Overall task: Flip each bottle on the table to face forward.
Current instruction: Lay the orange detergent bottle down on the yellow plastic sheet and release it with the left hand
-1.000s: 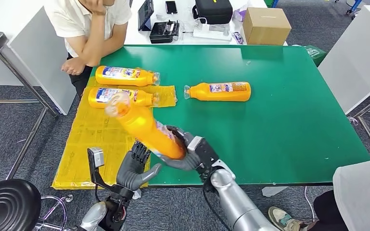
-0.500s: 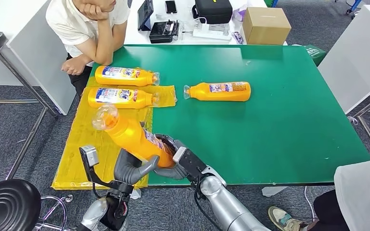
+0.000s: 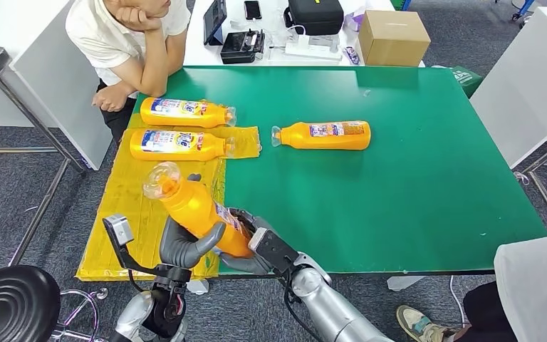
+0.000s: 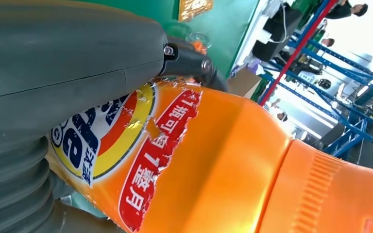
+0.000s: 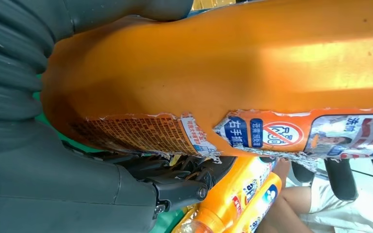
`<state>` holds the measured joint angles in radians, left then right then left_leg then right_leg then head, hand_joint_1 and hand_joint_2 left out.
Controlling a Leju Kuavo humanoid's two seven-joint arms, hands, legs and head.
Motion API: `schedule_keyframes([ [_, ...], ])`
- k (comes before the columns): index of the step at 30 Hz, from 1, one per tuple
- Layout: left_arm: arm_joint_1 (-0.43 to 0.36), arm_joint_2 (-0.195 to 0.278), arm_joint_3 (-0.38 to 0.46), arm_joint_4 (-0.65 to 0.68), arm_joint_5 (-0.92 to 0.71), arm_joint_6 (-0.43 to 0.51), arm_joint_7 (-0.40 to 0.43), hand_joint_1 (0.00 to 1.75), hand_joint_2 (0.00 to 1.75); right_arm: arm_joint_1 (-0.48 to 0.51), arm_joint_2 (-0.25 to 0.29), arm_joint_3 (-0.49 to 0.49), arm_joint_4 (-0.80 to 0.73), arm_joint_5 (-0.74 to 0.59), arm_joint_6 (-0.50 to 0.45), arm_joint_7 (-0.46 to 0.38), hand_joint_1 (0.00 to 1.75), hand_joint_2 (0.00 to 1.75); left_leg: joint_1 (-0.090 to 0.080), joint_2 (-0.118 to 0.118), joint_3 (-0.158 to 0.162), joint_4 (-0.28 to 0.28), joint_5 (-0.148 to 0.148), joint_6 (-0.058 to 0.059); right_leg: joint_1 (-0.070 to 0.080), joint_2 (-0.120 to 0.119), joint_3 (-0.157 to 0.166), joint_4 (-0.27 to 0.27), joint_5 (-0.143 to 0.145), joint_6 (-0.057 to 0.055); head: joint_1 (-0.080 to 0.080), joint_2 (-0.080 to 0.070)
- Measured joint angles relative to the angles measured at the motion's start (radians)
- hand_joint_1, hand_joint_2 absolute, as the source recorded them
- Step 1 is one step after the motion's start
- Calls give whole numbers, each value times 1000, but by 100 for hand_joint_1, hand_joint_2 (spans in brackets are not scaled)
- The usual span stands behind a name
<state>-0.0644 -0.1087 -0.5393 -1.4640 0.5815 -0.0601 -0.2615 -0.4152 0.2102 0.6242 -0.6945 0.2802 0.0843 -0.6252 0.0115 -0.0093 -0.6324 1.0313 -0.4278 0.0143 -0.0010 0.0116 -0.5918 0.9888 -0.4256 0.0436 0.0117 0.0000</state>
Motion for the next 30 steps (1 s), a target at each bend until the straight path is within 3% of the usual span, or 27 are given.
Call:
schedule_keyframes([
  [1,-3,0,2,8,8,-8,2,175,175,-2,0,1,3,2,0,0,23,131,0,0,0,0,0,0,0,0,0,0,0,0,0,0],
  [2,-8,0,3,16,14,-16,3,175,175,-3,0,4,5,4,0,0,0,87,0,0,0,0,0,0,0,0,0,0,0,0,0,0],
  [4,-17,0,5,30,22,-30,4,175,175,-4,1,10,11,8,1,3,0,0,0,0,0,0,0,0,0,0,0,0,0,0,0,0],
  [16,-27,7,50,43,58,-68,-15,175,175,14,5,13,21,-20,2,-10,0,0,0,0,0,0,0,0,0,0,0,0,0,0,0,0],
  [21,-27,16,121,42,3,-11,-34,175,175,50,4,7,5,-27,-45,-14,0,0,0,0,0,0,0,0,0,0,0,0,0,0,0,0],
  [24,-25,23,176,35,-171,133,-82,175,175,94,3,-5,-41,-7,-129,-17,0,0,0,0,0,0,0,0,0,0,0,0,0,0,0,0],
  [28,-27,29,254,15,-761,576,-164,175,175,194,-15,-11,-231,83,-241,-9,0,0,0,0,-1,0,0,0,0,0,-1,0,0,0,0,0],
  [30,-39,29,277,23,-997,689,-148,175,175,218,-20,-3,-303,109,-248,0,0,0,0,-1,-2,0,0,0,0,0,-1,0,0,0,0,0],
])
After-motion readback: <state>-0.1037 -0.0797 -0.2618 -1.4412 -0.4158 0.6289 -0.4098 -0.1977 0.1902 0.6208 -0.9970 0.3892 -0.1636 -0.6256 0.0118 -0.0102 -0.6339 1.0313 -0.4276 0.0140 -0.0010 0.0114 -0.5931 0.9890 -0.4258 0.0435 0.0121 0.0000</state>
